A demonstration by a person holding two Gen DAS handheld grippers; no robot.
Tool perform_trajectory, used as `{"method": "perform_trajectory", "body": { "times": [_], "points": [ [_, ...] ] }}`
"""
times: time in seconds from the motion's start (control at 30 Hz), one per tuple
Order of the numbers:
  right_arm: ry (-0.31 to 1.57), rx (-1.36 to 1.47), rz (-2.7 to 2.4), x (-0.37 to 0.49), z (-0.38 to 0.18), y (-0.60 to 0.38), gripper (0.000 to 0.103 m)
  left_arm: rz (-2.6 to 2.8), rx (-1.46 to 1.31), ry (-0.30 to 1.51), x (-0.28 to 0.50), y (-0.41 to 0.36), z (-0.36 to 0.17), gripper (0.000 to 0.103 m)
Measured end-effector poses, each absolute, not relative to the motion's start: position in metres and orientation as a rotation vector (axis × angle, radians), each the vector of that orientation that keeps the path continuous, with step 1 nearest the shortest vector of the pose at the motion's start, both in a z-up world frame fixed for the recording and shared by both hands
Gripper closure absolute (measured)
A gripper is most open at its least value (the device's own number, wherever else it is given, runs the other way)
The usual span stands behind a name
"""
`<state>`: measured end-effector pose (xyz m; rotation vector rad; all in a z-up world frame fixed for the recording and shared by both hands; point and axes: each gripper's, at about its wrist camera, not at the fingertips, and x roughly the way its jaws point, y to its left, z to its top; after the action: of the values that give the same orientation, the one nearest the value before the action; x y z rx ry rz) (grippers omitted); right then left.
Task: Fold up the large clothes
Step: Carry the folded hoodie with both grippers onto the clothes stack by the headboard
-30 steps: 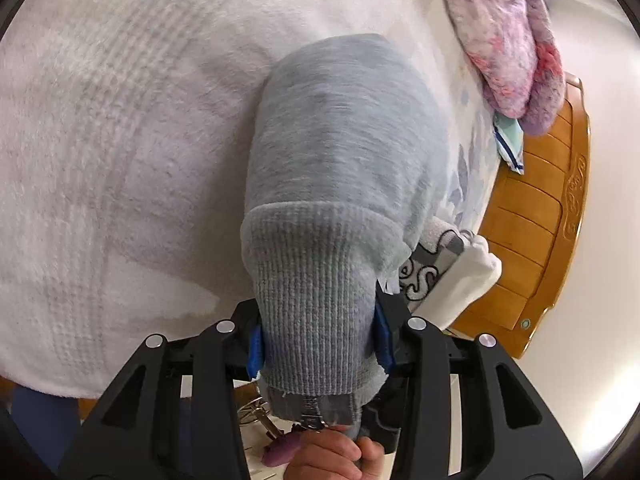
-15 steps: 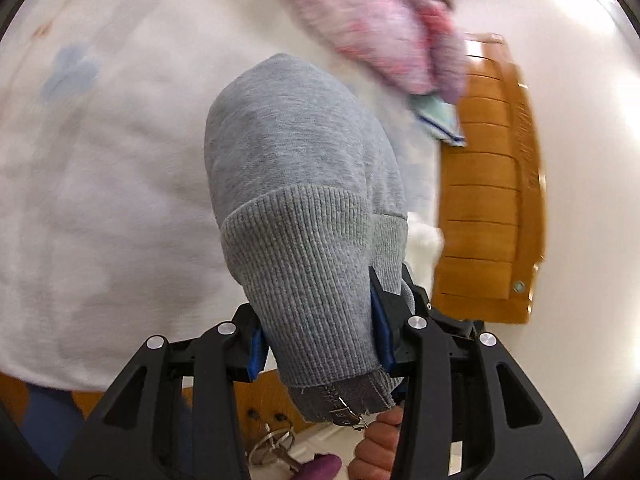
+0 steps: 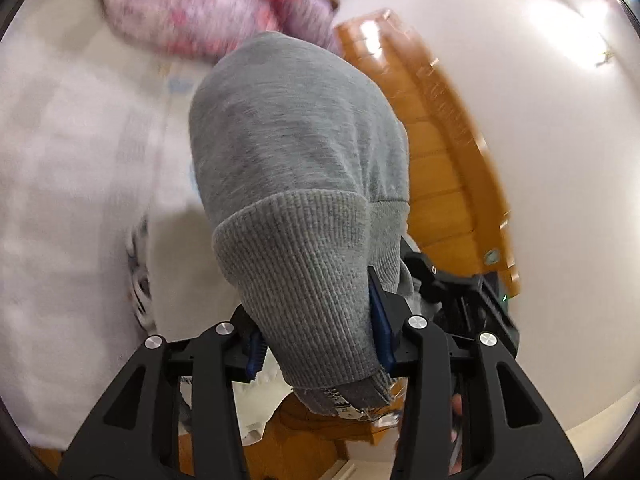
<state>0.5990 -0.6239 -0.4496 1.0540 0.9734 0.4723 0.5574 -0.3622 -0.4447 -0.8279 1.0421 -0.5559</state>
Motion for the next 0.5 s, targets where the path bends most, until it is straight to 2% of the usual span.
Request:
{"method": "perform_trajectory", "body": {
  "times": [0.1, 0.17, 0.23, 0.3, 0.33, 0.4, 0.5],
  "points": [
    [1.142, 1.078, 0.385, 0.593, -0.511, -0.650, 0.069, -0.519, -0.773, 1.183, 0.556, -0.389, -0.490, 0.058],
    [1.197, 1.103, 0.351, 0.588, -0.543, -0.662, 0.067, -0.545, -0.616, 1.246, 0.554, -0.410, -0.509, 0.055],
    [1.200, 1.101, 0.340, 0.583, -0.550, -0.665, 0.063, -0.576, -0.568, 1.284, 0.554, -0.416, -0.516, 0.049],
    [1.205, 1.094, 0.342, 0.576, -0.552, -0.671, 0.060, -0.585, -0.528, 1.299, 0.550, -0.412, -0.511, 0.037],
    [1.210, 1.091, 0.329, 0.579, -0.550, -0.674, 0.057, -0.592, -0.505, 1.301, 0.548, -0.407, -0.506, 0.037],
    [1.229, 1.045, 0.248, 0.568, -0.539, -0.688, 0.044, -0.614, -0.454, 1.295, 0.546, -0.397, -0.494, 0.036],
    [1.237, 0.956, 0.152, 0.548, -0.522, -0.704, 0.042, -0.607, -0.339, 1.203, 0.546, -0.370, -0.461, 0.036]
  ]
}}
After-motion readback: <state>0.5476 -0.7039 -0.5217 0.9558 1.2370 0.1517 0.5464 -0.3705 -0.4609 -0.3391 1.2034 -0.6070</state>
